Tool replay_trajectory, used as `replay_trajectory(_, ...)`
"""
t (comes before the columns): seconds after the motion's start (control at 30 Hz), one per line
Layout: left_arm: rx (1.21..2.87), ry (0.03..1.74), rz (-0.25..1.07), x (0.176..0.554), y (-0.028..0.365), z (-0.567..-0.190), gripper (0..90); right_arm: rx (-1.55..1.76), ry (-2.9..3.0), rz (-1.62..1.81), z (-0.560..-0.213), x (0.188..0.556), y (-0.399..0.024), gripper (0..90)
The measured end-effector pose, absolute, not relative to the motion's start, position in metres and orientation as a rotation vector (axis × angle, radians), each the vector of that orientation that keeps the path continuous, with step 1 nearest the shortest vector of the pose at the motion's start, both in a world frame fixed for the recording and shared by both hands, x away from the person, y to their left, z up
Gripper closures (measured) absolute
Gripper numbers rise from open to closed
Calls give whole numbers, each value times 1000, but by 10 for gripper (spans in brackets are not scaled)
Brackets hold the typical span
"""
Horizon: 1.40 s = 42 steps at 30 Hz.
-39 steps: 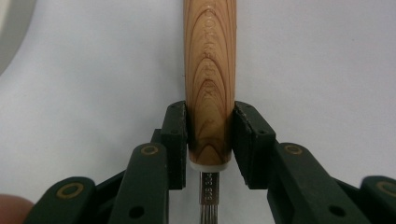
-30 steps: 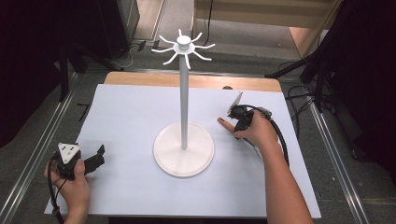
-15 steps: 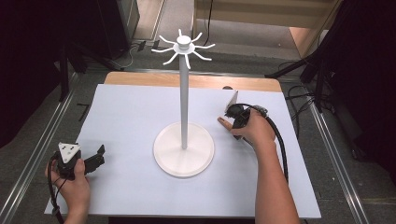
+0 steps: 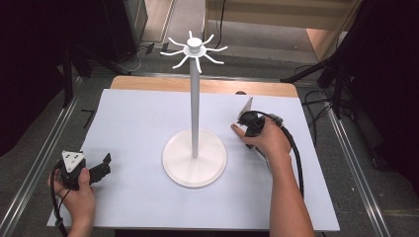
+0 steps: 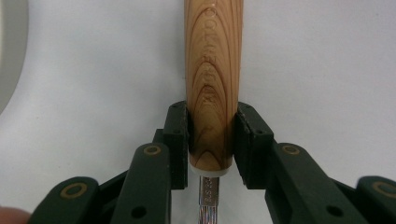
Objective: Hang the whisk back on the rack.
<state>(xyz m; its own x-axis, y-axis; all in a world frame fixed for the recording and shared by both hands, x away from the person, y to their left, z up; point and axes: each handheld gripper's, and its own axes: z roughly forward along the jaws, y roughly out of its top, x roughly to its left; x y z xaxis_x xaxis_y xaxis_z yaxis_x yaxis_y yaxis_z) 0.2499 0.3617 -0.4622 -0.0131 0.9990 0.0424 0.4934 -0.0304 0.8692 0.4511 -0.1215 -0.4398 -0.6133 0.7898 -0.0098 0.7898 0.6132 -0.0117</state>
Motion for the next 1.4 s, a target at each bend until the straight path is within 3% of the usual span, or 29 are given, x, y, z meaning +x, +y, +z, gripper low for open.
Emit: replay_trajectory(1.4, 1602, 1578, 967, 250, 361, -462, 135, 1257, 2551, 734, -366, 406, -130, 707)
